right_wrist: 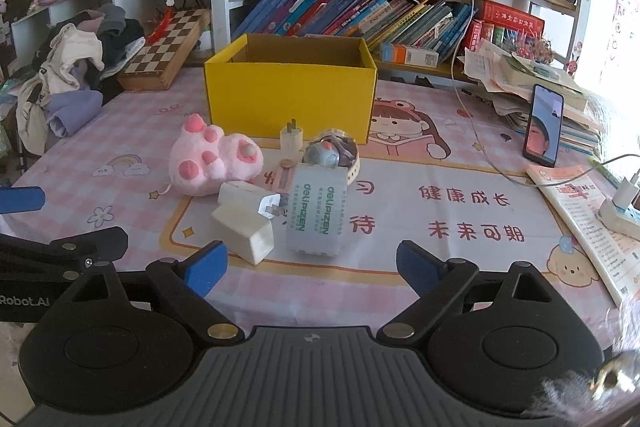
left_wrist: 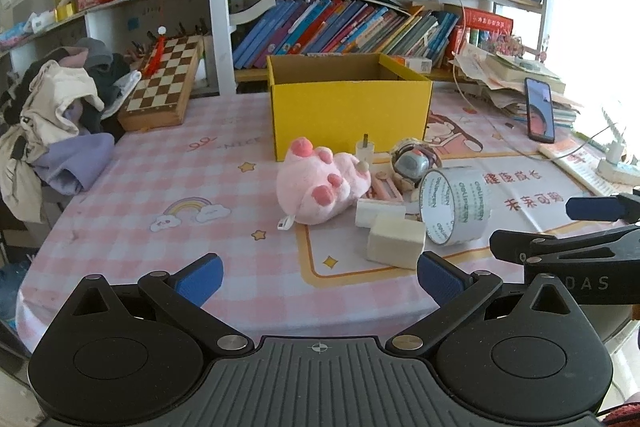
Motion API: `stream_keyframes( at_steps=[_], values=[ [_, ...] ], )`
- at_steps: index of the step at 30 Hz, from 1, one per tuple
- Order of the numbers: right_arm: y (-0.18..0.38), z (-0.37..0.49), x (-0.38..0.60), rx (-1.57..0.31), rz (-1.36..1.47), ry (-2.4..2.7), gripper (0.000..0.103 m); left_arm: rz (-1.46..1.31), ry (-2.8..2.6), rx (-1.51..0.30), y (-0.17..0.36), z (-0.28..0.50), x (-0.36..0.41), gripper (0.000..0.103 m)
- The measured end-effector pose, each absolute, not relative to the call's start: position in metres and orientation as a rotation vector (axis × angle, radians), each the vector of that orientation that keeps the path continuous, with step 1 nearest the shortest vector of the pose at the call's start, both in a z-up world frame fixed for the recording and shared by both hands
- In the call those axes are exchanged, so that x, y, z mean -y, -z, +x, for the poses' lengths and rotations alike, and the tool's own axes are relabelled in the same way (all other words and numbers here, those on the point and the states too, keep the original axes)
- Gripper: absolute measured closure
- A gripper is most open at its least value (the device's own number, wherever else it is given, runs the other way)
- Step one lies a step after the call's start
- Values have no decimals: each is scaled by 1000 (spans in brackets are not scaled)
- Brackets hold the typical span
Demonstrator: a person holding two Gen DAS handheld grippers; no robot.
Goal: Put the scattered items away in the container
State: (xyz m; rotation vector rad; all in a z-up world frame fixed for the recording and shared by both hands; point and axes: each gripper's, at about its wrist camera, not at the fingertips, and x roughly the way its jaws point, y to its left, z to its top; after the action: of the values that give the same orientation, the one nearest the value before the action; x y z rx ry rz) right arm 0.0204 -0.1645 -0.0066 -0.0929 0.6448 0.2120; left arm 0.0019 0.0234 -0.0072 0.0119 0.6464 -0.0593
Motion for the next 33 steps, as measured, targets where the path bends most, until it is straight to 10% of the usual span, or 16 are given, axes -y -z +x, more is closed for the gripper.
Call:
stream_keyframes(
  at_steps=[33],
  values=[
    [20,75,168,-747,-92,-232,33,26,137,-724,30,39,-10,0]
  ],
)
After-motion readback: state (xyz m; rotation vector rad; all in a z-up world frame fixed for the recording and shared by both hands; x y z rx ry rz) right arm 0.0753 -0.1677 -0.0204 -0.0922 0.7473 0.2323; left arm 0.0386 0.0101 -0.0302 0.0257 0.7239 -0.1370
